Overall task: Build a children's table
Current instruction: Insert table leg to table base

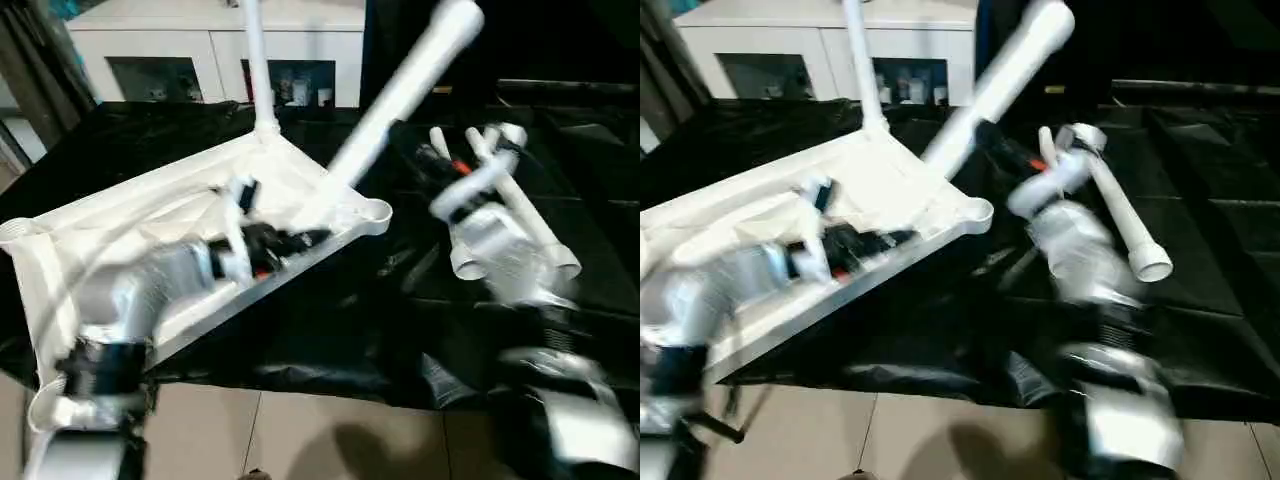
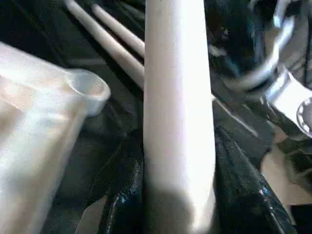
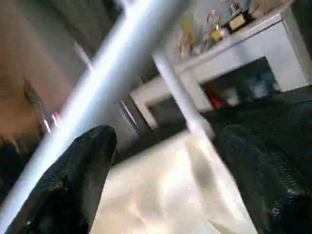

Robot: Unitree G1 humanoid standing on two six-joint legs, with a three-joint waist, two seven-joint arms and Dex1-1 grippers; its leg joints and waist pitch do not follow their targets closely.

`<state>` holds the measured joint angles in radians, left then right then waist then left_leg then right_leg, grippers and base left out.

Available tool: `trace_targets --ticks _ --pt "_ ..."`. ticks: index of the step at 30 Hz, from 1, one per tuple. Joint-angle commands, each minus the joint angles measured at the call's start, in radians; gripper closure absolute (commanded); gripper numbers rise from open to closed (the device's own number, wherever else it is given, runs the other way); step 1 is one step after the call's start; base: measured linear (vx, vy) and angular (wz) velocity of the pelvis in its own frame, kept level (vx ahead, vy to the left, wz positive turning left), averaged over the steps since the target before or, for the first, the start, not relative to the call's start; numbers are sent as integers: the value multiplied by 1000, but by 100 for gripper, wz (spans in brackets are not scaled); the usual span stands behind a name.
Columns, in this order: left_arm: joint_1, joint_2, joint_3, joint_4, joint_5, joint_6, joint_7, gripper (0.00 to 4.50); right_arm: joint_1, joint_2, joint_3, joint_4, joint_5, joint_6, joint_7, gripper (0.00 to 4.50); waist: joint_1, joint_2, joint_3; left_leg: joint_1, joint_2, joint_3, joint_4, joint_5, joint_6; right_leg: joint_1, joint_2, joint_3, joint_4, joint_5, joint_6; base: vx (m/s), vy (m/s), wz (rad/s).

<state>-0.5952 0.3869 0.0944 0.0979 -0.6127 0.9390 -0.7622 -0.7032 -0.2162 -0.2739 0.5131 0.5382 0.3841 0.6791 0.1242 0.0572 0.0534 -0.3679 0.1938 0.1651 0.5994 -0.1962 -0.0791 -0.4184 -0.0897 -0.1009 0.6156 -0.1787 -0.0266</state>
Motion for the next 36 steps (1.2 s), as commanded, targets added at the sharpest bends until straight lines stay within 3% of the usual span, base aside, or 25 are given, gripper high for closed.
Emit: trace_targets --ticks 1,5,6,7,9,10,11,12,15,16,18,19,23,28,30,31,36 --pt "-20 1 -2 6 4 -13 -28 312 -5 -14 59 -32 -48 -18 49 28 1 -1 -81 -5 12 -4 -52 -36 53 85 -47 44 -51 -33 -218 0 0 0" --pt "-32 32 -10 13 8 -13 -61 312 6 -104 164 -24 -184 -124 91 4 -2 -1 -79 -3 14 -1 -50 -53 50 80 -51 45 -57 -103 -213 0 0 0" --pt "-31 41 -19 8 7 -6 -75 312 3 -123 190 -8 -244 -198 76 1 -2 -4 -80 -3 15 -1 -51 -52 51 79 -51 45 -58 -108 -212 0 0 0" --pt "-23 66 -49 -9 3 10 -105 312 -6 -155 239 13 -354 -351 47 0 -2 -9 -80 -4 15 0 -50 -50 46 77 -52 45 -57 -116 -210 0 0 0" --pt "-16 82 -66 -17 2 15 -116 312 -17 -173 262 23 -426 -462 7 0 -3 -6 -79 -2 12 2 -48 -52 44 75 -50 46 -56 -129 -208 0 0 0" --pt "-13 87 -71 -19 4 18 -114 312 -27 -186 276 29 -479 -534 -35 0 -3 -10 -78 -2 14 1 -49 -51 47 75 -51 47 -55 -127 -208 0 0 0" --pt "-10 92 -73 -18 11 16 -113 312 -47 -226 319 48 -599 -655 -132 0 0 -19 -76 -2 15 1 -50 -38 43 73 -53 46 -55 -149 -204 0 0 0" --pt "-8 92 -72 -19 11 17 -113 312 -50 -239 335 52 -629 -675 -155 0 -2 -18 -76 -2 13 2 -48 -34 41 72 -51 46 -54 -151 -205 0 0 0" --pt "-4 100 -71 -31 6 30 -120 312 -69 -316 405 86 -781 -804 -281 0 -2 -30 -73 -6 9 4 -47 -38 55 77 -48 48 -53 -155 -200 0 0 0" --pt "-5 101 -71 -32 5 32 -120 312 -72 -322 409 90 -793 -813 -295 0 -1 -27 -72 -6 9 4 -47 -40 55 76 -48 48 -55 -165 -195 0 0 0" --pt "0 109 -77 -42 -2 39 -127 312 -83 -350 431 115 -867 -864 -373 0 -4 -36 -72 -5 9 5 -47 -48 66 75 -46 48 -55 -174 -188 0 0 0" --pt "1 110 -78 -43 -2 39 -128 312 -84 -353 435 115 -876 -866 -383 0 -4 -34 -71 -6 7 5 -46 -46 67 76 -43 48 -53 -171 -185 0 0 0" --pt "11 134 -102 -54 -1 44 -148 312 -119 -391 498 169 -1048 -927 -553 0 -8 -34 -72 -6 6 5 -44 -45 64 72 -41 48 -49 -155 -183 0 0 0" --pt "17 144 -116 -61 -1 48 -163 312 -157 -403 546 245 -1133 -982 -659 0 -15 -35 -68 -6 4 7 -43 -87 54 71 -39 48 -52 -198 -162 0 0 0" --pt "23 155 -135 -73 6 49 -175 312 -171 -406 559 277 -1165 -1008 -720 0 -16 -28 -68 -5 3 6 -42 -104 51 70 -37 47 -52 -204 -157 0 0 0" --pt "27 159 -141 -78 7 50 -180 312 -175 -406 561 288 -1174 -1019 -742 0 -17 -29 -68 -4 5 6 -43 -105 48 69 -38 48 -52 -203 -156 0 0 0" --pt "34 198 -184 -105 11 51 -227 312 -209 -400 620 383 -1258 -1026 -810 0 -24 -30 -70 -6 2 6 -41 -105 43 70 -35 48 -45 -167 -168 0 0 0"
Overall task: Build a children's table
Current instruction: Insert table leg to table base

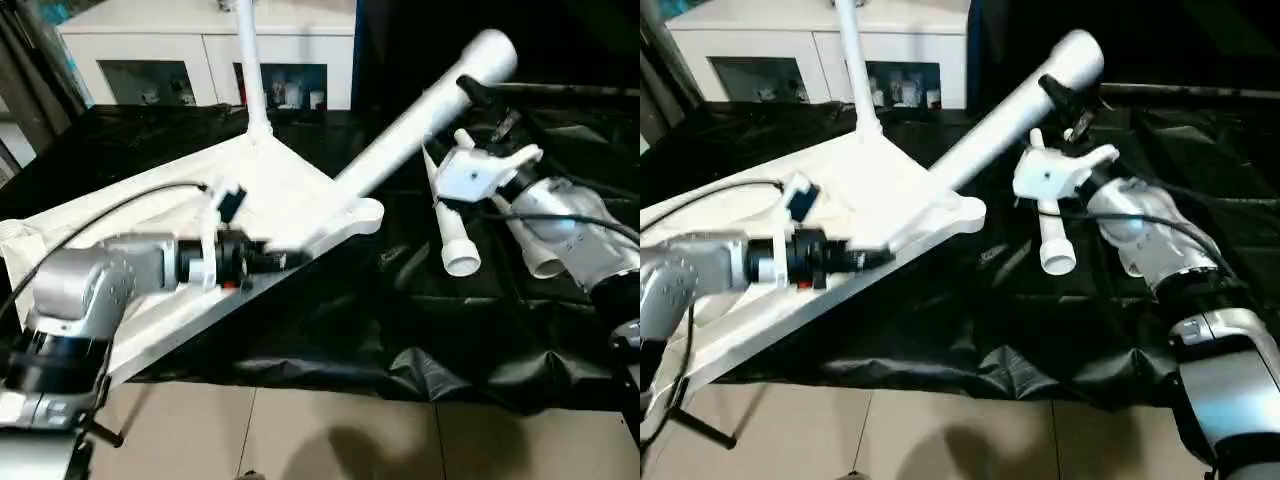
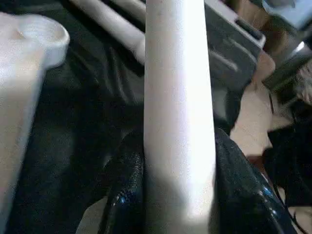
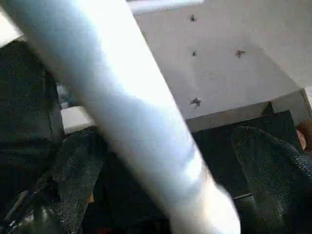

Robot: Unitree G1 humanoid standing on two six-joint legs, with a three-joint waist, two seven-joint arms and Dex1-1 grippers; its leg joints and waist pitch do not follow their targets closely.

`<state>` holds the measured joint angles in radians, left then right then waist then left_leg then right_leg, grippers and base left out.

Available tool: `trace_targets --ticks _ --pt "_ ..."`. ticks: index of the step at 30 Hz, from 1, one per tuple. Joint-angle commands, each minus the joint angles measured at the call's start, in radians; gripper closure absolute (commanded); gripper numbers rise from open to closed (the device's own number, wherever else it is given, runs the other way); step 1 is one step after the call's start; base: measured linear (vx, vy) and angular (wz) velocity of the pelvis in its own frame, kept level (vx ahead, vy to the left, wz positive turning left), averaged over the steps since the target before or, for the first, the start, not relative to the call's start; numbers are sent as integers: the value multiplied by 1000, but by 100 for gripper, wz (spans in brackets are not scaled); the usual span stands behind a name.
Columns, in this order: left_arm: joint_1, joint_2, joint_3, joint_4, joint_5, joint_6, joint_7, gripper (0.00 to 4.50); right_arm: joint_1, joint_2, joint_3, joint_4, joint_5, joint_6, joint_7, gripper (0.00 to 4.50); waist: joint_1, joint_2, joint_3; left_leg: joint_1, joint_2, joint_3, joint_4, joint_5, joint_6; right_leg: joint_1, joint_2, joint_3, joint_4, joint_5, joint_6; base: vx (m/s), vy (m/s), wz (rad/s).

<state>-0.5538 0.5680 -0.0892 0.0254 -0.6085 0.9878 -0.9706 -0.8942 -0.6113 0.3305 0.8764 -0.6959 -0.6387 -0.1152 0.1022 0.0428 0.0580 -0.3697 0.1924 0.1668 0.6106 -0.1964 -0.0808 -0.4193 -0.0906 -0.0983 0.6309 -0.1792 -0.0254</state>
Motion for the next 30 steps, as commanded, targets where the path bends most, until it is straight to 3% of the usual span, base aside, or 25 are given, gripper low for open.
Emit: trace_targets --ticks 1,2,7,12,19,25,26,30 --pt "-7 26 -5 -38 7 3 -26 312 -22 -5 24 38 -33 1 -21 0 -4 -16 -75 -4 4 5 -51 -107 46 71 -34 46 -60 -163 -173 0 0 0" --pt "-7 38 -10 -45 9 -1 -36 312 -29 -6 35 59 -44 4 -32 0 -7 -24 -74 -6 4 5 -52 -110 49 73 -33 46 -60 -162 -173 0 0 0" --pt "-5 61 2 -57 7 -8 -42 312 -31 2 35 111 -21 -8 -1 29 -12 -21 -73 -7 2 5 -50 -115 49 74 -34 46 -59 -172 -166 0 0 0" --pt "14 152 -40 -104 50 -70 -111 312 -24 39 37 218 18 -4 81 72 -19 -19 -74 -7 6 3 -50 -120 58 72 -36 47 -57 -162 -186 0 0 0" --pt "-3 193 -30 -96 60 -88 -131 312 -8 59 31 245 51 -19 136 117 -17 -6 -73 -3 8 3 -51 -139 47 72 -36 47 -55 -144 -217 0 0 0" --pt "-45 229 -31 -66 90 -138 -167 312 -6 78 33 275 75 -39 192 169 -17 -6 -72 -3 9 1 -51 -155 42 72 -37 48 -57 -153 -225 0 0 0" --pt "-54 235 -27 -60 92 -148 -177 312 -3 84 33 279 85 -39 210 196 -17 -6 -71 -3 10 1 -52 -157 42 73 -38 48 -57 -158 -225 0 0 0" --pt "-67 242 -18 -58 83 -158 -199 312 4 93 29 284 100 -31 230 218 -16 -6 -73 -4 10 1 -50 -143 37 74 -39 49 -55 -146 -233 0 0 0"
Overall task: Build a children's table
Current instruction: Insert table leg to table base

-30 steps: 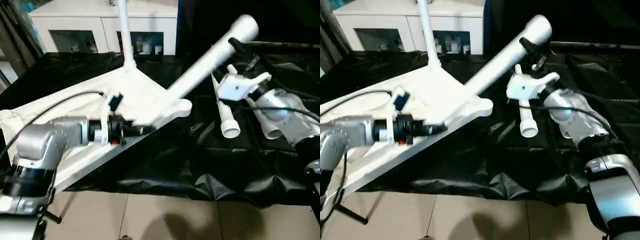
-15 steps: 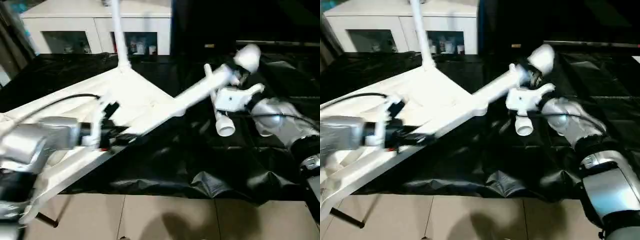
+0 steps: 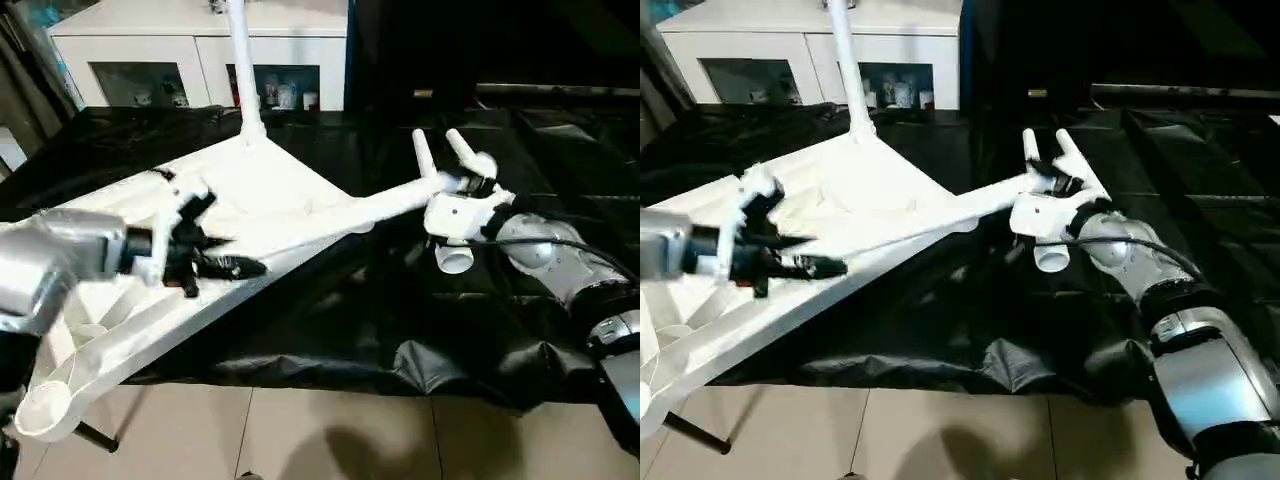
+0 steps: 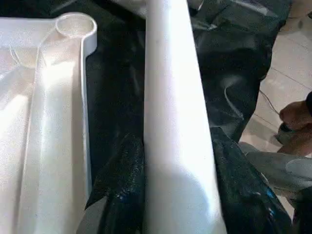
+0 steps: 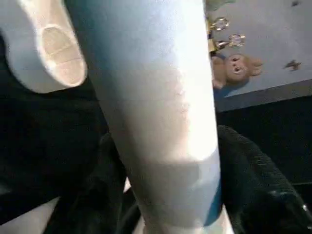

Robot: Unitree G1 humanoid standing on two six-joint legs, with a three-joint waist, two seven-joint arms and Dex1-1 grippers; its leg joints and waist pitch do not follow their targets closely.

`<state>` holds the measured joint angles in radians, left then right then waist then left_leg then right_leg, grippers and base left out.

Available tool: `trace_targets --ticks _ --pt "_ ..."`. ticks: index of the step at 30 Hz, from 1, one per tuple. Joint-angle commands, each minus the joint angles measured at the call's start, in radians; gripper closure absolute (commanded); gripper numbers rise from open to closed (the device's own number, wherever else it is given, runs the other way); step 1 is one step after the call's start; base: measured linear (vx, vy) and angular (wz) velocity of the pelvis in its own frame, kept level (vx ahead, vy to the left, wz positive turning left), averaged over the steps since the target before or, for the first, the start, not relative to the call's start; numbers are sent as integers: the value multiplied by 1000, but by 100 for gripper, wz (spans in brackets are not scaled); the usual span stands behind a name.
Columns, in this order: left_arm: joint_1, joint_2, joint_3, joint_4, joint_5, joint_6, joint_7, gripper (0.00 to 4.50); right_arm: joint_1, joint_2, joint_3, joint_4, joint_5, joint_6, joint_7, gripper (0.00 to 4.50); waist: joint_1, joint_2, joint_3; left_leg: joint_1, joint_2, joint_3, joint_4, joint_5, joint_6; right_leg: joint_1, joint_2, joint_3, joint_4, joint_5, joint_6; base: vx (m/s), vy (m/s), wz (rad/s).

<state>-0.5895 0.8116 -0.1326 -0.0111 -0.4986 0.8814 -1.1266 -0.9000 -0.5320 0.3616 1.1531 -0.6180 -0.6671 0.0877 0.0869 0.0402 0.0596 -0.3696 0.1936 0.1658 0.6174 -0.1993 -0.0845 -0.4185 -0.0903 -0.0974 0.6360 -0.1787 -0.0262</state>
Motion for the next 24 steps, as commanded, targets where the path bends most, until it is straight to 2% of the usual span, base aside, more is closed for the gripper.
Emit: trace_targets --ticks 1,6,7,8,10,11,12,13,14,15,16,17,18,19,20,22,24 --pt "-35 -1 29 -17 -27 -57 -46 312 12 18 -5 7 32 -1 37 225 -1 -4 -74 -4 8 3 -57 -145 42 72 -39 48 -61 -152 -233 0 0 0" --pt "-64 -32 90 26 -44 -97 -27 312 24 40 -38 22 88 12 76 230 0 -3 -74 -3 10 1 -57 -161 37 73 -41 49 -62 -169 -233 0 0 0" --pt "-95 -67 150 71 -63 -126 14 312 28 49 -60 28 116 21 88 230 -1 -7 -73 -4 10 1 -58 -167 38 72 -40 48 -63 -176 -233 0 0 0" --pt "-113 -86 186 95 -80 -140 32 256 29 55 -73 29 133 25 93 231 -1 -7 -71 -5 6 4 -57 -172 38 72 -38 49 -65 -184 -232 0 0 0" --pt "-153 -127 265 148 -120 -163 78 242 30 66 -98 30 163 34 104 234 1 -3 -73 -3 6 4 -54 -185 35 71 -40 49 -68 -186 -237 0 0 0" --pt "-188 -162 330 189 -159 -175 125 235 29 74 -113 31 182 39 112 237 4 -1 -76 -1 11 -1 -56 -193 32 72 -43 47 -62 -182 -241 0 0 0" --pt "-188 -162 330 189 -159 -175 125 221 29 74 -113 31 182 39 112 244 -1 -5 -72 -5 8 2 -56 -195 35 72 -38 47 -65 -184 -240 0 0 0" --pt "-230 -194 404 243 -202 -195 182 206 26 87 -135 29 216 51 130 251 2 -9 -73 -5 10 -1 -58 -194 31 75 -41 46 -63 -194 -234 0 0 0" --pt "-264 -219 461 290 -227 -222 228 199 23 100 -157 28 250 65 149 254 4 -8 -73 -1 4 2 -53 -194 39 73 -39 48 -67 -196 -233 0 0 0" --pt "-277 -229 484 313 -234 -237 250 199 21 107 -172 28 271 75 159 254 5 -7 -75 -2 6 1 -54 -189 42 74 -41 48 -65 -188 -234 0 0 0" --pt "-291 -243 515 354 -235 -272 292 193 14 129 -216 31 327 111 183 255 4 -7 -73 -8 6 -1 -55 -185 47 76 -39 46 -65 -197 -226 0 0 0" --pt "-299 -255 537 390 -228 -308 327 193 5 150 -264 37 384 155 208 255 4 -7 -74 -5 9 -2 -56 -188 52 75 -41 47 -65 -206 -217 0 0 0" --pt "-298 -265 545 408 -221 -326 349 190 -2 168 -303 38 432 189 233 255 5 -6 -74 -4 9 -1 -56 -185 55 74 -40 46 -65 -206 -218 0 0 0" --pt "-298 -265 545 408 -221 -326 349 189 -2 168 -303 38 432 189 233 256 6 -5 -75 -4 11 -1 -56 -186 60 73 -40 47 -65 -202 -219 0 0 0" --pt "-290 -285 549 420 -208 -348 362 189 -11 194 -359 31 505 238 275 257 10 -2 -77 -2 15 0 -56 -174 65 69 -40 46 -63 -186 -233 0 0 0" --pt "-276 -308 544 421 -196 -358 375 189 -20 221 -414 15 591 290 320 257 14 -1 -78 -3 22 -1 -59 -172 73 71 -44 46 -59 -160 -251 0 0 0" --pt "-264 -326 525 418 -176 -364 384 189 -30 247 -467 -4 673 343 368 258 21 2 -81 0 24 -1 -56 -155 80 68 -46 46 -56 -126 -268 0 0 0"
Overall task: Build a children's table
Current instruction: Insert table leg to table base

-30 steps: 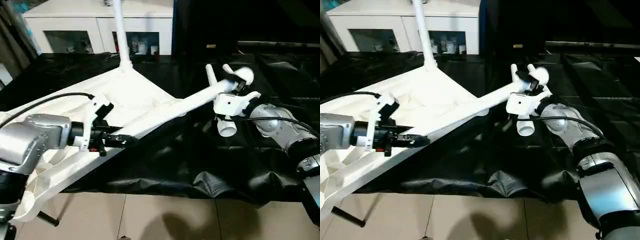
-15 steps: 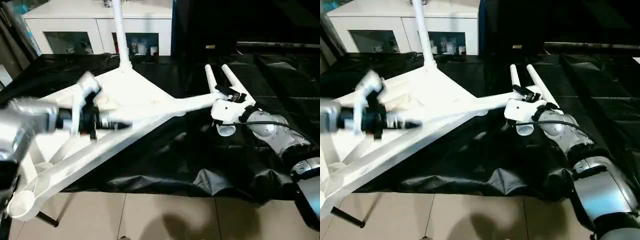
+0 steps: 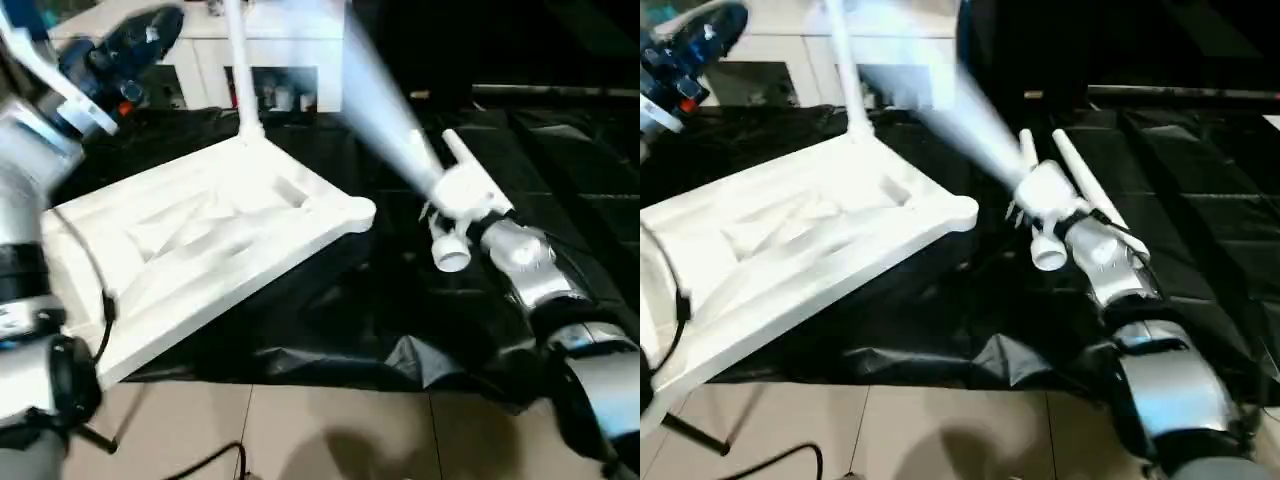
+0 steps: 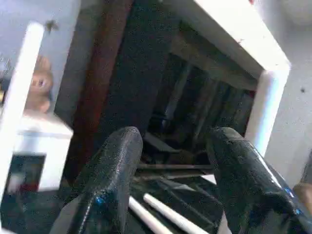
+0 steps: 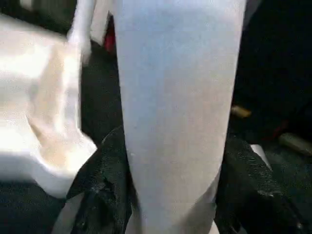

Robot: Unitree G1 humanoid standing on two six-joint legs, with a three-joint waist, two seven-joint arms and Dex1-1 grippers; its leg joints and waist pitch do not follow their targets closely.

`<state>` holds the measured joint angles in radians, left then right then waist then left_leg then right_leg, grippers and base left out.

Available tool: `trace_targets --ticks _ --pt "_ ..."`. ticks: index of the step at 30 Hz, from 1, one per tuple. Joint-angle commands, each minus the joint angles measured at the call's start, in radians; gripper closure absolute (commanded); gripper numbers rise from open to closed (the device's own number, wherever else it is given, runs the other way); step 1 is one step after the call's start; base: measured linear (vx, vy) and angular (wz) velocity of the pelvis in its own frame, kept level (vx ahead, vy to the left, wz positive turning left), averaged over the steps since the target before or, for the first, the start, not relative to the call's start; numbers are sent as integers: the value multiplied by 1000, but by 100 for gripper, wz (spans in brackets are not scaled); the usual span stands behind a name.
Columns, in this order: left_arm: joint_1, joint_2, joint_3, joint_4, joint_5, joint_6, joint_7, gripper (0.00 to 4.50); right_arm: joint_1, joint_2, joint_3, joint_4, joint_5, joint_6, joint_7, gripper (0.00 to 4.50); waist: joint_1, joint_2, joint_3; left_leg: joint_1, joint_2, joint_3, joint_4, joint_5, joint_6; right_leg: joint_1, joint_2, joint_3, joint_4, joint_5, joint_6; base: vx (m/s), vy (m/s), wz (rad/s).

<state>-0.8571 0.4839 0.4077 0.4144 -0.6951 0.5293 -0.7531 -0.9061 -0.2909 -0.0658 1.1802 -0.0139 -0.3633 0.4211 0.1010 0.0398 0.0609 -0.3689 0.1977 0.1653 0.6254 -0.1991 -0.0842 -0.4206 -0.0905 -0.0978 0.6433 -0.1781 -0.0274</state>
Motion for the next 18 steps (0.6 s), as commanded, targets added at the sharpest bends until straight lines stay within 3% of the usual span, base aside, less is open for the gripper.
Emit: trace_targets --ticks 1,2,3,4,5,7,8,9,10,11,12,15,18 --pt "14 -11 -35 -16 32 -2 14 189 -31 27 -75 -54 134 83 82 258 8 3 -83 -2 22 0 -65 -150 84 71 -47 47 -61 -110 -273 0 0 0" --pt "26 -24 -60 -34 40 19 16 189 -35 47 -105 -84 198 135 139 259 13 2 -84 -2 24 -1 -65 -146 100 74 -47 46 -58 -82 -284 0 0 0" --pt "44 -40 -110 -61 43 56 12 189 -40 75 -145 -137 296 252 247 259 15 3 -84 -2 24 0 -65 -145 105 73 -48 47 -57 -75 -287 0 0 0" --pt "44 -40 -110 -61 43 56 12 189 -40 75 -145 -137 296 252 247 259 22 4 -85 -1 26 -2 -64 -145 117 73 -51 47 -56 -66 -296 0 0 0" --pt "52 -45 -133 -75 44 74 5 189 -41 84 -157 -158 332 307 295 259 23 6 -84 -1 27 -1 -65 -144 115 70 -50 46 -57 -69 -298 0 0 0" --pt "73 -81 -173 -114 10 136 0 189 -20 96 -134 -233 406 519 491 259 25 4 -84 0 23 0 -64 -139 114 76 -44 45 -57 -55 -307 0 0 0" --pt "74 -117 -172 -132 -34 178 9 189 -4 95 -115 -262 426 595 567 259 31 6 -84 -3 28 -1 -65 -137 111 71 -49 45 -59 -64 -303 0 0 0" --pt "72 -171 -175 -161 -95 240 18 189 22 90 -85 -301 449 689 662 259 28 2 -84 -2 24 3 -62 -133 110 75 -44 45 -59 -57 -309 0 0 0" --pt "72 -171 -175 -161 -95 240 18 189 22 90 -85 -301 449 689 662 259 46 5 -86 3 32 2 -61 -132 104 69 -53 48 -61 -58 -315 0 0 0" --pt "78 -198 -211 -189 -109 268 -4 189 46 78 -50 -338 460 741 724 259 48 -12 -88 -4 28 3 -63 -119 97 75 -51 45 -58 -69 -310 0 0 0" --pt "78 -198 -211 -189 -109 268 -4 189 46 78 -50 -338 460 741 724 259 55 -8 -87 -1 30 3 -63 -123 92 72 -54 45 -61 -85 -301 0 0 0" --pt "91 -217 -284 -217 -87 275 -39 163 101 47 32 -463 484 840 802 259 58 -11 -83 -3 29 1 -67 -122 67 71 -56 47 -70 -159 -249 0 0 0" --pt "91 -233 -305 -224 -81 291 -38 150 131 25 74 -550 496 908 851 259 61 -15 -80 -3 27 2 -69 -123 49 71 -55 49 -79 -224 -199 0 0 0"
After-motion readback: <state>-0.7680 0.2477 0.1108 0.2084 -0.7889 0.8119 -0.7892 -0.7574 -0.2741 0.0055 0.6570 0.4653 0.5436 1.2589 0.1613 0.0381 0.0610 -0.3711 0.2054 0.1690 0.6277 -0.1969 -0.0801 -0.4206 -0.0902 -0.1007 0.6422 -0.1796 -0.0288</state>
